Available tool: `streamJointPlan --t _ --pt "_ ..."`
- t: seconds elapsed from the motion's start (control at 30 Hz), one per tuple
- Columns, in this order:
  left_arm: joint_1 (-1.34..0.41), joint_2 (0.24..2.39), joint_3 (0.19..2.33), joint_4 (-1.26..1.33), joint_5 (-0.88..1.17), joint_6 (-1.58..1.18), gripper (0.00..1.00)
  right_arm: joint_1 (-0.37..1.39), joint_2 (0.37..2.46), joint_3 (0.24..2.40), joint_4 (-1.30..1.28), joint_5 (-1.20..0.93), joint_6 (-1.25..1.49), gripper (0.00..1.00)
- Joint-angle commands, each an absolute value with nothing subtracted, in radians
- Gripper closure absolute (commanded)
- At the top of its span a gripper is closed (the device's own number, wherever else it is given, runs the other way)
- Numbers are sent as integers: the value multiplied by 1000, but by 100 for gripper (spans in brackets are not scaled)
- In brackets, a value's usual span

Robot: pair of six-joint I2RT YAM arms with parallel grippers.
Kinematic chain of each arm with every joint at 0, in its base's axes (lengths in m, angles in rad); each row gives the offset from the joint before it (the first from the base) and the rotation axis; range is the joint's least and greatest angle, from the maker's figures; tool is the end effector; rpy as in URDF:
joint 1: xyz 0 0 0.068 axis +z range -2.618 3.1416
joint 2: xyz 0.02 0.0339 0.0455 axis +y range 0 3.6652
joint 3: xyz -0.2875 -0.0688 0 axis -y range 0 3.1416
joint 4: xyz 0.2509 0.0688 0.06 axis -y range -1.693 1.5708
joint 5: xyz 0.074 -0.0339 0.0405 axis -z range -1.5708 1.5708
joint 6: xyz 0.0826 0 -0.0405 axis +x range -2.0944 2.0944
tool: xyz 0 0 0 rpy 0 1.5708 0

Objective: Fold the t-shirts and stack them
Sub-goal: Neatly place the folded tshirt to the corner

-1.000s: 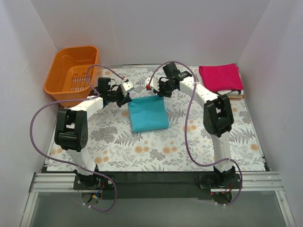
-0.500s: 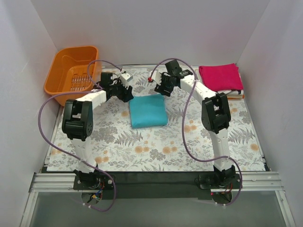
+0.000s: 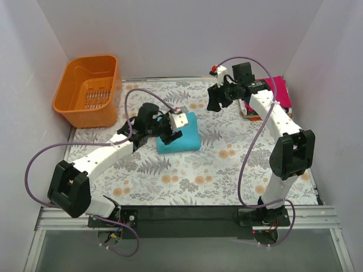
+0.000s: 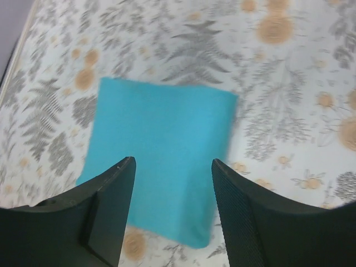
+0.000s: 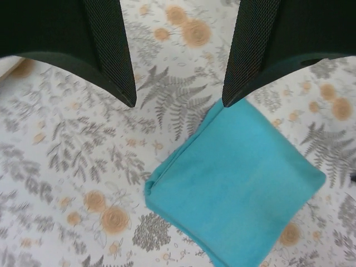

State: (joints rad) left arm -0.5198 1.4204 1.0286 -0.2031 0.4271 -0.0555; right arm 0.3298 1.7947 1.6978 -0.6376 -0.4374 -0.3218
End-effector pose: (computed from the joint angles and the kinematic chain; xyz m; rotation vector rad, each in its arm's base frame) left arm 0.2914 -0.2062 0.2738 0.7518 2.0807 -0.7880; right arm 0.4142 0.1788 0.3295 -0.9354 2.0709 0.5066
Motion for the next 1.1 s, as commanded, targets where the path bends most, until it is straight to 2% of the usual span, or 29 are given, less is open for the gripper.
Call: streamJointPlan --t 0.0,0.27,0.53,0.73,0.77,0.93,1.0,1.07 --pt "-639 1430 979 -218 264 60 48 279 1816 1640 -689 -555 -75 41" --pt "-825 1624 1057 -183 170 -40 52 255 1764 1418 -566 -483 132 34" --pt "-876 1759 1118 -118 109 -35 53 255 1723 1261 -422 -471 259 34" --pt "-891 1851 1144 -80 41 -15 59 250 1736 1198 -365 -511 304 35" --pt "-891 1868 1147 -77 28 -14 61 250 1738 1187 -353 -524 323 34" --pt "-890 1884 1144 -72 34 -26 88 252 1752 1140 -273 -552 371 33" --pt "-874 1859 1143 -69 98 -66 97 250 1764 1112 -230 -566 412 31" --pt "-859 1829 1144 -69 142 -125 100 252 1782 1088 -195 -595 445 31"
